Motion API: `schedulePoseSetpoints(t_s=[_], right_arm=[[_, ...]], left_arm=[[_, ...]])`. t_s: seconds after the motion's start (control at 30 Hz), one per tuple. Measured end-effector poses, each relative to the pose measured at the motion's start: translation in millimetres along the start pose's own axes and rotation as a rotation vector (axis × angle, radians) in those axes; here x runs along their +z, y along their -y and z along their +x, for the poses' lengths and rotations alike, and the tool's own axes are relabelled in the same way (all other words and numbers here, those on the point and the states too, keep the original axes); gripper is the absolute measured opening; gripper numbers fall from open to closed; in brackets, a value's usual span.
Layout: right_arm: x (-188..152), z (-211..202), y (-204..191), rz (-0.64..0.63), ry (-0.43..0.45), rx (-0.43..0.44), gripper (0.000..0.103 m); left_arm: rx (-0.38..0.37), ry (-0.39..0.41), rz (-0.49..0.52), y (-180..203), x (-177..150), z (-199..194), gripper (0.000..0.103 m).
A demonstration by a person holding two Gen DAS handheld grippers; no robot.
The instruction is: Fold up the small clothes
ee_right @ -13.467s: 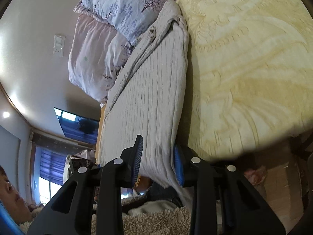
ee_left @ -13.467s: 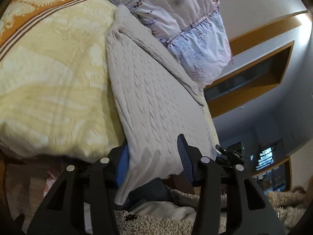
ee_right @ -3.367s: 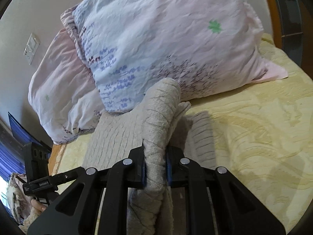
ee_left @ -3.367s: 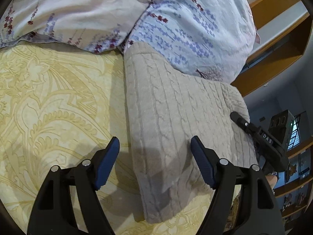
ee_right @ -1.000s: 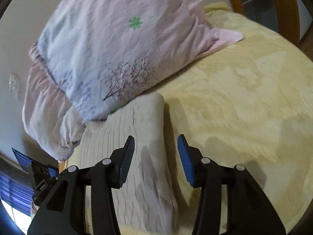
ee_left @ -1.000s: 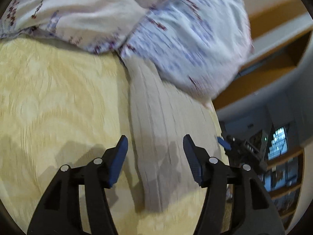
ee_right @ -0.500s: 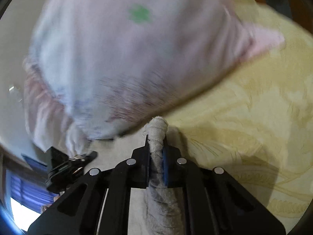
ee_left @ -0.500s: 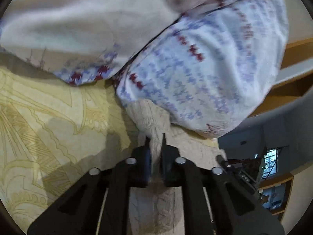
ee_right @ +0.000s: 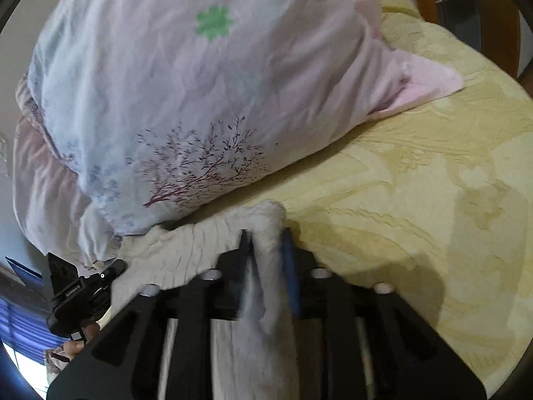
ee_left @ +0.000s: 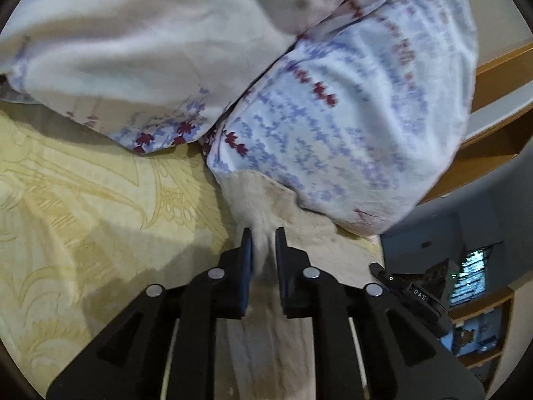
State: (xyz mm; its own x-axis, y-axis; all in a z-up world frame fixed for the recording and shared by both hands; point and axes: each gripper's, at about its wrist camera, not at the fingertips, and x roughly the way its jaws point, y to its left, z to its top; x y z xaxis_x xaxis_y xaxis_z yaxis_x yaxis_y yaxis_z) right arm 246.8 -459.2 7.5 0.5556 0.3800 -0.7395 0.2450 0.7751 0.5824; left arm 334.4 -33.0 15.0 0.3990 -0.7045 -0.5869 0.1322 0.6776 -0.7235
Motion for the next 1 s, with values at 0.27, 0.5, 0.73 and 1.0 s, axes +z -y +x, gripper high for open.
schedulePoseSetpoints(t_s=[0.27, 0.5, 0.73, 1.0], right_arm=[[-27.1, -24.5, 33.1, 0.095, -0.06, 0.145, 0.065], [-43.9, -10.8, 26.8, 0.099, -0.13, 0.16, 0.065], [-45.6, -0.3, 19.1, 0.08, -0.166, 0.194, 0.065], [-54.1, 8.9, 8.6, 0.019, -0.193, 0.239, 0.056]], left_arm=[[-0.049, -0.078, 0.125, 12.3, -38.5, -33.9, 0.071], [-0.043, -0.159, 0.129, 13.1, -63.4, -21.2, 0.076], [-0.026, -0.172, 0.126, 22.1, -70.9, 4.1, 0.077], [-0.019, -0.169, 0.13, 24.1, -73.7, 9.1, 0.076]])
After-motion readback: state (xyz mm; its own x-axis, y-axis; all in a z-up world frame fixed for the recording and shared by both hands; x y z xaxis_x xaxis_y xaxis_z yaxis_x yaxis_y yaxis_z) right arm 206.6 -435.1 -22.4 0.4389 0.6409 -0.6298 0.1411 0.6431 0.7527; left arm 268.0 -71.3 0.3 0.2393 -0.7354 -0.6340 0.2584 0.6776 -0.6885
